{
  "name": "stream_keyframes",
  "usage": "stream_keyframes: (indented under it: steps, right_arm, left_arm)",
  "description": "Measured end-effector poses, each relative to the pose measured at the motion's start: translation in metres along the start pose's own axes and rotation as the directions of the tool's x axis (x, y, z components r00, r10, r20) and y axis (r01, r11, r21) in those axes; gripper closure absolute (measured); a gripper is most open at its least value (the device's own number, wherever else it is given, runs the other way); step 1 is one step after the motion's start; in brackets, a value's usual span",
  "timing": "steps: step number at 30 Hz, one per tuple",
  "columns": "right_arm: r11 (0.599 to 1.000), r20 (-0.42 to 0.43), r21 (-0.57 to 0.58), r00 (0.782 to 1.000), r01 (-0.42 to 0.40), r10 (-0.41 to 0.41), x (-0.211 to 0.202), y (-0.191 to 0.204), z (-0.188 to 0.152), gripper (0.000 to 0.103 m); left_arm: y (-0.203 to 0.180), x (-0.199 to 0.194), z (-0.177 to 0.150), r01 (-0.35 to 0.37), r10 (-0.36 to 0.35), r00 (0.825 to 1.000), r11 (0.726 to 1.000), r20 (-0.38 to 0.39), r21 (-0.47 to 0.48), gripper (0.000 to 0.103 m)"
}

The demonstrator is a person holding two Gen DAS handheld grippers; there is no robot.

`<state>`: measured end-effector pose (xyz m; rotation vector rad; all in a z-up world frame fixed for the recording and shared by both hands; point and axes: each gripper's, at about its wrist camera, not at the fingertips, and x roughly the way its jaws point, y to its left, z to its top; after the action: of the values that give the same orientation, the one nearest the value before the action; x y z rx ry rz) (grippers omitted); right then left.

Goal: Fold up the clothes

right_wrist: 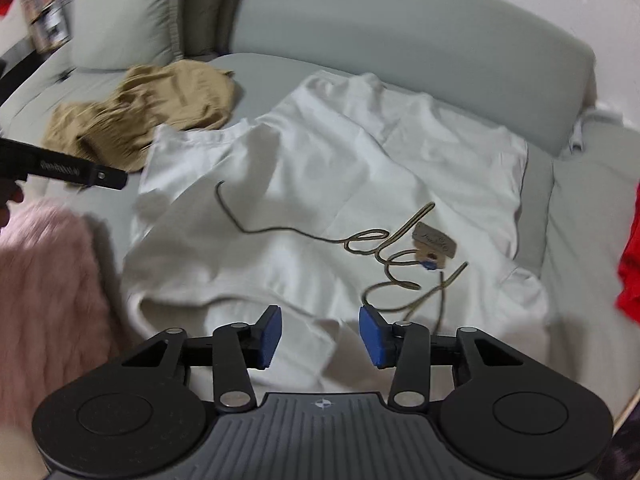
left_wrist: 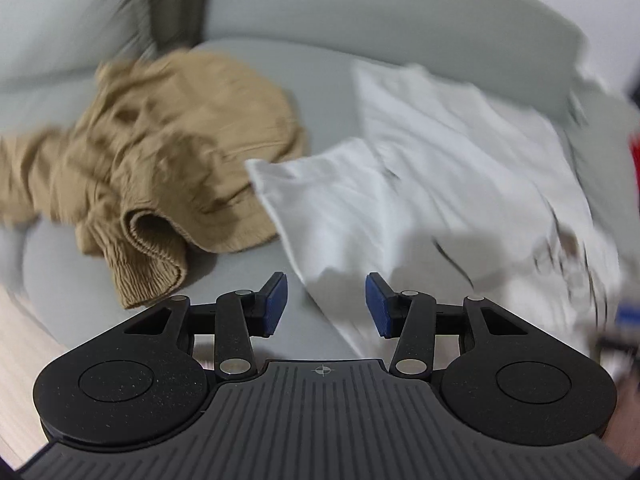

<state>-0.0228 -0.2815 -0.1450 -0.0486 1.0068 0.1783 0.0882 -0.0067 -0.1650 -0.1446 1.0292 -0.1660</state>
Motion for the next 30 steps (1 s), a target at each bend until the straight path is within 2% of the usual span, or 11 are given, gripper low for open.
stream_keyframes:
  steps: [5,11,15,17,19,20,21,23,25,28,30]
  right_arm:
    - [0.999,-0.018,0.041,1.000,0.010,-0.009,0.007,0.009,-0.008,0.061]
    - [0.994,-0.040,0.102,0.999,0.026,-0.022,0.002,0.002,-0.024,0.060]
    - [0.994,-0.061,0.102,0.998,0.035,-0.028,0.002,0.002,-0.029,0.060]
    - [0.995,-0.064,0.097,0.997,0.037,-0.031,0.002,0.003,-0.029,0.060]
    - [0.995,-0.065,0.093,0.997,0.038,-0.032,0.001,0.004,-0.030,0.059]
    - [0.995,-0.067,0.094,0.997,0.039,-0.032,0.001,0.005,-0.030,0.059]
    - [0.995,-0.068,0.095,0.997,0.039,-0.032,0.000,0.005,-0.031,0.059]
    - [0.994,-0.067,0.098,0.997,0.039,-0.032,-0.002,0.006,-0.033,0.059]
    - [0.994,-0.064,0.101,0.997,0.039,-0.032,-0.004,0.006,-0.035,0.059]
    - [0.994,-0.059,0.107,0.998,0.038,-0.032,-0.007,0.006,-0.037,0.059]
    - [0.993,-0.054,0.109,0.998,0.033,-0.027,-0.010,0.007,-0.039,0.059]
  left_arm:
    - [0.028,0.032,0.017,0.041,-0.046,0.999,0.982,-0.022,-0.187,0.051]
    - [0.042,0.047,0.038,0.044,-0.039,0.999,0.960,0.023,-0.278,0.055]
    - [0.039,0.063,0.046,0.025,-0.025,1.000,0.969,0.003,-0.246,0.070]
    - [0.032,0.068,0.047,0.000,-0.002,1.000,0.978,-0.007,-0.208,0.073]
    - [0.025,0.070,0.048,-0.044,0.044,0.999,0.987,-0.006,-0.156,0.085]
    - [0.022,0.070,0.047,-0.073,0.074,0.997,0.989,-0.001,-0.127,0.097]
    - [0.020,0.067,0.045,-0.086,0.088,0.996,0.989,0.006,-0.118,0.101]
    - [0.016,0.054,0.047,-0.102,0.106,0.994,0.988,0.032,-0.112,0.102]
    - [0.008,0.028,0.042,-0.129,0.136,0.985,0.989,0.111,-0.068,0.103]
    - [-0.002,-0.012,0.033,-0.188,0.184,0.954,0.982,0.237,-0.009,0.103]
    - [0.004,-0.026,0.037,-0.215,0.214,0.943,0.976,0.256,-0.023,0.103]
